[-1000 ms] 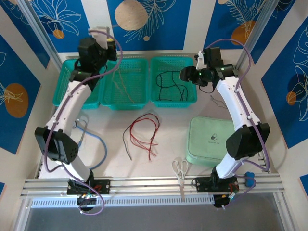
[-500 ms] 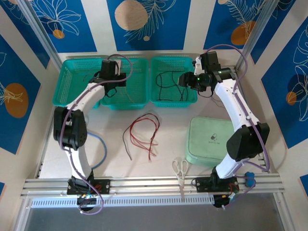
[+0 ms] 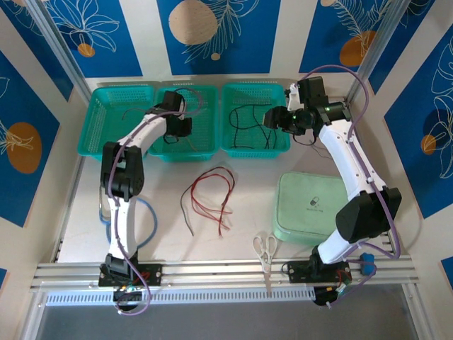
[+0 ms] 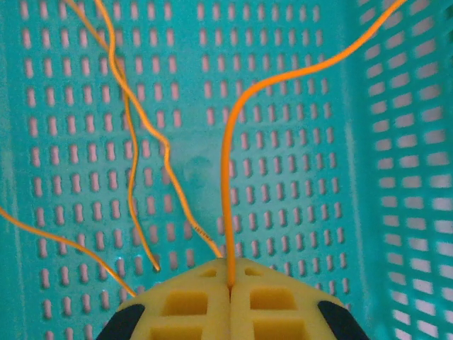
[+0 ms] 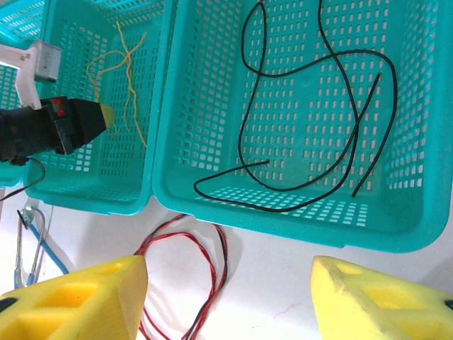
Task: Untangle the cables
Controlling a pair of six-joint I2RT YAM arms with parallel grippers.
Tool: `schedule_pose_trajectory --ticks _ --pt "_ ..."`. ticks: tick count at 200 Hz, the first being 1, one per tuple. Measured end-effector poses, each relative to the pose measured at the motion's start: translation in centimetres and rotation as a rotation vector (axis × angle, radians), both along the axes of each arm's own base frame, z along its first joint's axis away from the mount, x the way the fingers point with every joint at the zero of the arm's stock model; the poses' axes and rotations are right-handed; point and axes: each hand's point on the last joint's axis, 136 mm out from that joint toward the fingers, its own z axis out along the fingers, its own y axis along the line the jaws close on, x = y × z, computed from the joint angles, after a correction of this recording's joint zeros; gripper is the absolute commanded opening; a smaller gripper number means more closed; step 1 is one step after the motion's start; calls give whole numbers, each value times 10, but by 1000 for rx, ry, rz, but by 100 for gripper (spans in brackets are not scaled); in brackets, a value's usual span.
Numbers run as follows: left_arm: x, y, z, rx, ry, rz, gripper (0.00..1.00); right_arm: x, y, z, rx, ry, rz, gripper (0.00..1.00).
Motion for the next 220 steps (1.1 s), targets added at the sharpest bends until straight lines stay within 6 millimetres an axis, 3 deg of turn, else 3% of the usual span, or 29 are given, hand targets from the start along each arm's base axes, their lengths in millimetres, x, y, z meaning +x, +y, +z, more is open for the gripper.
schedule_pose_trajectory --ticks 32,69,72,83,87,124,148,183,205,220 --pt "0 1 -19 17 53 6 0 -1 0 -3 -2 9 0 62" --pt "4 0 -19 21 65 6 0 -5 -1 -4 -3 14 1 62" --pt "4 0 -19 22 66 6 6 -5 -1 -4 -3 14 1 62" --pt "4 0 -18 23 63 3 54 -6 -1 -2 -2 10 0 62" --pt "5 0 -18 22 63 3 62 -7 -1 -2 -2 8 0 62" --pt "2 4 -13 35 38 13 70 -15 -3 1 -1 0 1 62" --pt "6 7 24 41 -42 28 72 -22 -2 1 -3 1 7 62" --pt "8 9 113 26 -221 24 73 -36 5 -19 -18 45 30 61" --pt "-2 10 160 7 -305 19 73 -47 15 -35 -35 75 54 61" --pt "-17 11 181 -4 -338 14 73 -60 25 -46 -49 92 81 60"
